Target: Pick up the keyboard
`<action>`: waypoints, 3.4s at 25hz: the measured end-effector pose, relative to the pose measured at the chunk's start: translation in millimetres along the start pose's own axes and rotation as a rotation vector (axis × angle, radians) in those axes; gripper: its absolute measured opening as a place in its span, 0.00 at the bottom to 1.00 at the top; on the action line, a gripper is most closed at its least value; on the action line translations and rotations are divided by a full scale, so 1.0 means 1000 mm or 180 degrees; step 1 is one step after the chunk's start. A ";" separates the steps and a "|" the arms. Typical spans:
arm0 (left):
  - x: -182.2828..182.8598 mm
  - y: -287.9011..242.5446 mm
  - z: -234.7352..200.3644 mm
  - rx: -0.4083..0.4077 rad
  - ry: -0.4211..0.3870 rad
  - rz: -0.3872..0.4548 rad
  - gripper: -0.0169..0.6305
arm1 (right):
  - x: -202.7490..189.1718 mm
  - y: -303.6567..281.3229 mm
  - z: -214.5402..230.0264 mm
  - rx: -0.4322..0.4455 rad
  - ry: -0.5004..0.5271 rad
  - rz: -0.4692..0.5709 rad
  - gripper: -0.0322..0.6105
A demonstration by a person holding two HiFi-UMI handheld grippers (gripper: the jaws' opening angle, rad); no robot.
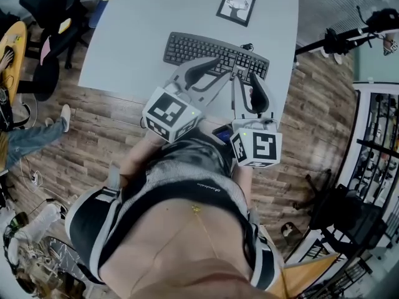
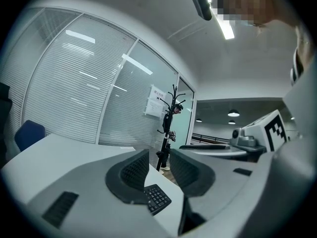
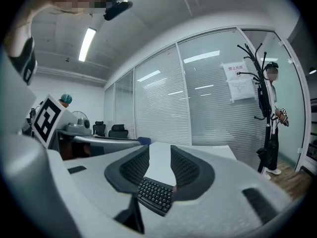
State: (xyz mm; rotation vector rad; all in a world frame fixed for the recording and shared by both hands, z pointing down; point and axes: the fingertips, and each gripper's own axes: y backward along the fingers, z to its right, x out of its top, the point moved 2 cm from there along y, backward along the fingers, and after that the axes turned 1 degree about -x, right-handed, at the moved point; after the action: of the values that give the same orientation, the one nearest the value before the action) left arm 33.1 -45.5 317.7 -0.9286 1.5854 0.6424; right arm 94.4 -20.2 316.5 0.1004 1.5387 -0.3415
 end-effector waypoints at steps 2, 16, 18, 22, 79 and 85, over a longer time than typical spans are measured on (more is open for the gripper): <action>0.001 -0.002 -0.004 -0.0015 0.0008 -0.0003 0.19 | 0.001 -0.003 0.000 -0.0019 0.0002 -0.0006 0.26; 0.005 -0.006 -0.043 -0.0128 0.0016 -0.0019 0.19 | 0.001 -0.037 -0.001 -0.0203 -0.0002 -0.0034 0.26; 0.005 -0.004 -0.051 -0.0127 0.0024 -0.0023 0.19 | 0.000 -0.044 -0.005 -0.0208 0.0000 -0.0042 0.26; 0.003 -0.001 -0.064 -0.0108 0.0041 -0.0046 0.19 | -0.002 -0.054 -0.011 -0.0213 -0.0005 -0.0065 0.26; -0.028 -0.038 -0.149 0.0535 0.0132 -0.0392 0.19 | -0.045 -0.092 0.092 -0.0514 -0.0053 -0.0510 0.27; -0.037 -0.039 -0.160 0.0617 0.0164 -0.0447 0.19 | -0.055 -0.094 0.101 -0.0569 -0.0063 -0.0612 0.28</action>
State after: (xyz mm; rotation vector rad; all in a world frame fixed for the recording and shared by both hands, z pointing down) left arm -18.9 -187.8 391.8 -0.9077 1.5811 0.3624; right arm 165.2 -128.5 388.6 -0.1914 1.5560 -0.3539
